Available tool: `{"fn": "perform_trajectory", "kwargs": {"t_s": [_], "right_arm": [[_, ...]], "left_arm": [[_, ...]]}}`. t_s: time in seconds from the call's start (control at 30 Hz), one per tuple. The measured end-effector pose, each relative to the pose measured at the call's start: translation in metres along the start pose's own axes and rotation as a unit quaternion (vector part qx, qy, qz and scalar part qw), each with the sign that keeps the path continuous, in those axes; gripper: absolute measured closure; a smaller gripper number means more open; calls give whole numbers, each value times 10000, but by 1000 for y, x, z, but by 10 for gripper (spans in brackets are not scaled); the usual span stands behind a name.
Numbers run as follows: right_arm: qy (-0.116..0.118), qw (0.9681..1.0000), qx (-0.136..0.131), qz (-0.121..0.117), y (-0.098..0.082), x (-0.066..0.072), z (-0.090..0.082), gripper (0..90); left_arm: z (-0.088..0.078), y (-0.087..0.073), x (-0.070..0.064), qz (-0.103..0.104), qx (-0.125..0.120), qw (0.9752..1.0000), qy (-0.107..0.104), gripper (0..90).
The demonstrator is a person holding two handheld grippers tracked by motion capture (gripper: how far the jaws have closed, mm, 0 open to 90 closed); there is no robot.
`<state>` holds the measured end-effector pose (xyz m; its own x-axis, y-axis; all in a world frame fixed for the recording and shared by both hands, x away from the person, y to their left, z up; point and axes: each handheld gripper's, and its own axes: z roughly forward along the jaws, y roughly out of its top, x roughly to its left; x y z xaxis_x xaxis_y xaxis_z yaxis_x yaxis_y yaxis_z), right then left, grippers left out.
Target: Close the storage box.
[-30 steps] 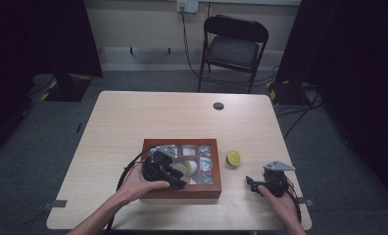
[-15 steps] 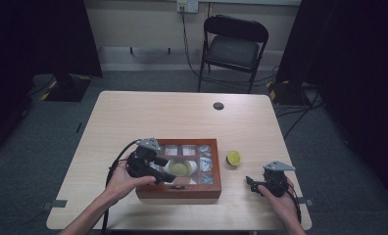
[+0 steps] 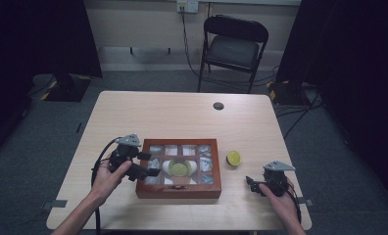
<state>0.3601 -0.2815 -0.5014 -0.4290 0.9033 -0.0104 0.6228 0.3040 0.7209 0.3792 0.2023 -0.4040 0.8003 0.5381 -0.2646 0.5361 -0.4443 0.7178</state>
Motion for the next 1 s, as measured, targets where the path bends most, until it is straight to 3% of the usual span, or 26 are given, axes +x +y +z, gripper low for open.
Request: {"fn": "perform_trajectory", "kwargs": {"t_s": [0.33,0.4,0.5,0.57,0.77,0.87,1.0], "right_arm": [[0,10000,-1,1,0,0,0,150],[-3,10000,0,1,0,0,0,148],[-9,10000,1,4,0,0,0,147],[-13,10000,0,3,0,0,0,147],[-17,10000,0,7,0,0,0,148],[-16,10000,0,6,0,0,0,148],[-16,10000,1,8,0,0,0,146]], "left_arm": [[-26,-28,21,-250,-235,9980,529,205],[-31,-33,23,-303,-256,9964,747,206],[-37,-42,31,-451,-242,9947,891,205],[-39,-49,37,-469,-349,9945,869,206],[-41,-67,51,-745,-266,9893,1223,206],[-41,-74,60,-936,-240,9851,1420,207],[-36,-85,73,-1144,22,9813,1545,211]]}}
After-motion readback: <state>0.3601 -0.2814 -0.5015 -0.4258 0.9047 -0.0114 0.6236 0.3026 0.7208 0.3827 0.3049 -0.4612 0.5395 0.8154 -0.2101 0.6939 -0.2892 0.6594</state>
